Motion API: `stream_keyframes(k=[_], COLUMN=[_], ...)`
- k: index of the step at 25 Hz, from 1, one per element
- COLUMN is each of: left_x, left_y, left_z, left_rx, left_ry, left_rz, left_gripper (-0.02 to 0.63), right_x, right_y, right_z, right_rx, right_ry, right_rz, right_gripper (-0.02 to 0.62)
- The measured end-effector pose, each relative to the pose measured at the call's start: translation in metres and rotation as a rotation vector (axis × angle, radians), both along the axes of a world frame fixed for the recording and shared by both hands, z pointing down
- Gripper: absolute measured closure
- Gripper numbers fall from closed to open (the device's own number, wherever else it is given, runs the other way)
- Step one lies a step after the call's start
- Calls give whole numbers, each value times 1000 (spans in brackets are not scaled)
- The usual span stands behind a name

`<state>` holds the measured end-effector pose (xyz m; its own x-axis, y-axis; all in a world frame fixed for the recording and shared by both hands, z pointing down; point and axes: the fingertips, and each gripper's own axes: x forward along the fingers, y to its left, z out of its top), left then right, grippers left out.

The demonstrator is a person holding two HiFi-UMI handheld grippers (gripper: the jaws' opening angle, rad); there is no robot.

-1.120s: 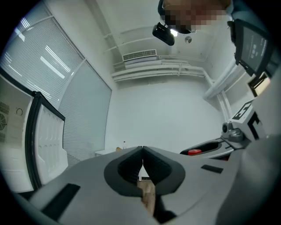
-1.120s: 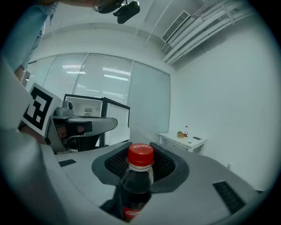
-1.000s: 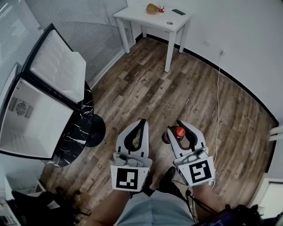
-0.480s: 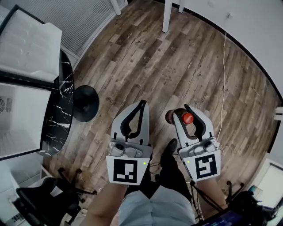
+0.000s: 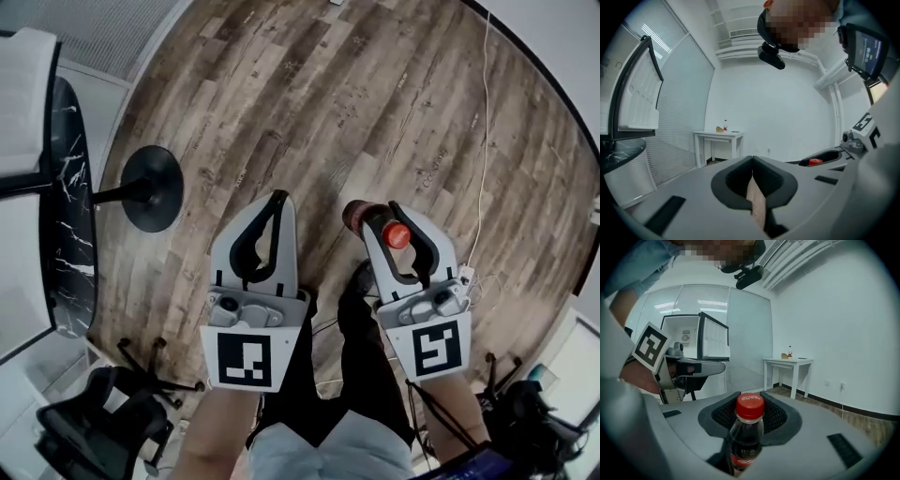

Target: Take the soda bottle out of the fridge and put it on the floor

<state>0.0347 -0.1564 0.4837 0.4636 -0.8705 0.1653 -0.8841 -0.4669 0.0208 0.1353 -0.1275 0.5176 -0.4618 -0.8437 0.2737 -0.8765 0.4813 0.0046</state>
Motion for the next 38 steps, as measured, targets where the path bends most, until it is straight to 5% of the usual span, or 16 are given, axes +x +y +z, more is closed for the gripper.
stream_keyframes(k=[18,38], left_x=[21,40], left_y=[3,23], left_z=[227,382], left_rx=[-113,-207], left_ry=[-33,-42], left_rz=[65,100], left_gripper=[589,589], right_x=[19,45], right_y=[6,27], right_z=[232,404], right_rx=[-95,-172], right_ry=[33,62], right_rz=[10,23], right_gripper=[457,457])
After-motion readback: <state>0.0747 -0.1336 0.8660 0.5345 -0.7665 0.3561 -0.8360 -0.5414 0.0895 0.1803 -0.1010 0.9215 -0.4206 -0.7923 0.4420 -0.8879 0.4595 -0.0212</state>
